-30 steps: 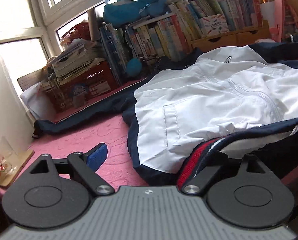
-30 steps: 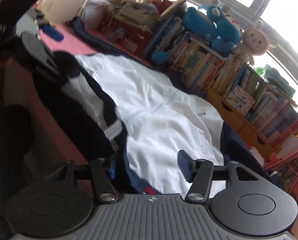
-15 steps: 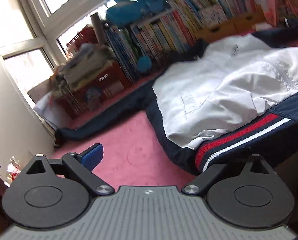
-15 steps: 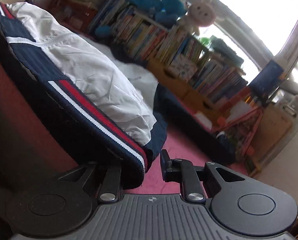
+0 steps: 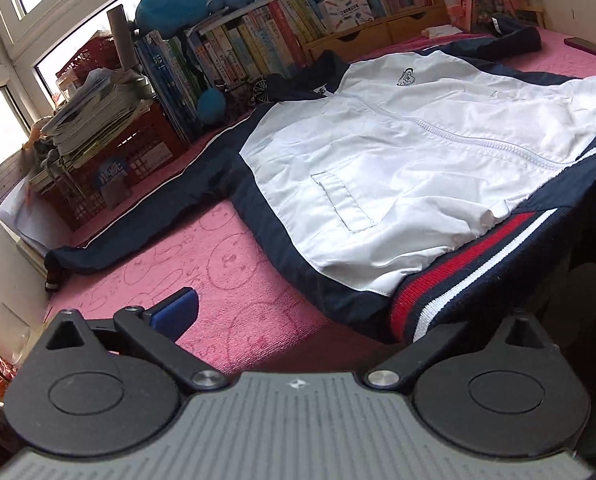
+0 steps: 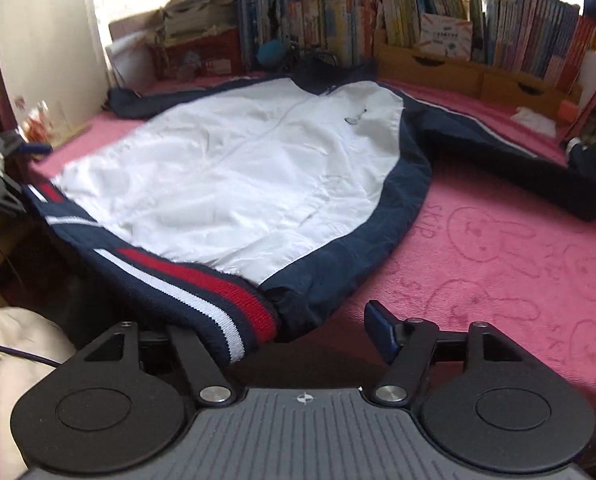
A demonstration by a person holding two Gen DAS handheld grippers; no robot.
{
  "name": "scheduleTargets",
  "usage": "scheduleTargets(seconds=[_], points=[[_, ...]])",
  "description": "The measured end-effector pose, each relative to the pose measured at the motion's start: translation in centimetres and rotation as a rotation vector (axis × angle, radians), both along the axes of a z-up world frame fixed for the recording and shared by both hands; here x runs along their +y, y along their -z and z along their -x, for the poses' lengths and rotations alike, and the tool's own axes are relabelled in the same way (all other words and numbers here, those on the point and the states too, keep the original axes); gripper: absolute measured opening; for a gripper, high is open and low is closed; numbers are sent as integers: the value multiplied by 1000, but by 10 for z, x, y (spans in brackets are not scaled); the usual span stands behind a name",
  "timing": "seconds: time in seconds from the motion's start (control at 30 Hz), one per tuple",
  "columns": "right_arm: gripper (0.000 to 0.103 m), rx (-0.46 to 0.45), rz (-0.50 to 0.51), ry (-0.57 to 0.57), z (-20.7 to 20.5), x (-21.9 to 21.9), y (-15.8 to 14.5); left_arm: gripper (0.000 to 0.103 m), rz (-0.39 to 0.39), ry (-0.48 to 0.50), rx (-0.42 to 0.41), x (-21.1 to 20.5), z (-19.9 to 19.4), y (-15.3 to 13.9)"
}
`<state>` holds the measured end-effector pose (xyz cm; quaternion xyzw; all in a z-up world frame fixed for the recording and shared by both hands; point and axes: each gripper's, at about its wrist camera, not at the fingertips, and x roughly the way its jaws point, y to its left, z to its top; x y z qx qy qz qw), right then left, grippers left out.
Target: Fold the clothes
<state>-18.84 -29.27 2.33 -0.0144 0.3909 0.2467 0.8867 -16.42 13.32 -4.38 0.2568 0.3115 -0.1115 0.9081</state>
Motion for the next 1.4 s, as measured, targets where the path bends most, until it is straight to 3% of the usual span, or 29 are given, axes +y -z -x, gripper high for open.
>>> scheduleTargets(seconds=[0.2,0.27,0.37,0.43,0.53,0.6,0.73,0.87,0.93,0.97,1.13,1.2,1.27,1.3,1.37,1.4], points=[[75,127,-241,-108,-19,-12,10,103,74,-5,31,5,0,2],[77,153,-125,-79,-23,-3,19,103,118,2,47,7,-1,1],[77,161,135,-85,-17,19,34,103,315,64,99,20,0,-15],[77,143,192,-141,-6,23,34,103,517,124,164,35,0,-30],[77,122,135,-182,8,10,16,103,779,182,202,61,-1,-52],[82,86,22,-167,12,-11,-1,103,871,189,174,70,-5,-64],[103,-49,-235,-9,-5,-34,-28,103,820,-8,-27,51,-38,-71],[101,-188,-271,155,-58,12,-19,101,810,-212,-56,3,-104,-39],[94,-165,-269,158,-97,48,-7,95,769,-308,-35,-21,-135,-19],[85,-141,-266,151,-115,63,-2,93,733,-353,-18,-29,-146,-9],[76,-89,-171,87,-179,107,25,87,521,-505,2,-41,-168,27],[75,-65,-123,112,-195,102,36,91,424,-487,-39,-43,-164,35],[69,-38,-68,193,-209,83,52,94,410,-486,-58,-43,-161,39],[60,-58,-39,227,-210,71,57,95,413,-491,-53,-42,-161,39],[55,-105,69,298,-211,48,61,96,407,-527,-23,-39,-166,34],[55,-115,111,344,-210,34,63,88,405,-562,-10,-38,-168,29]])
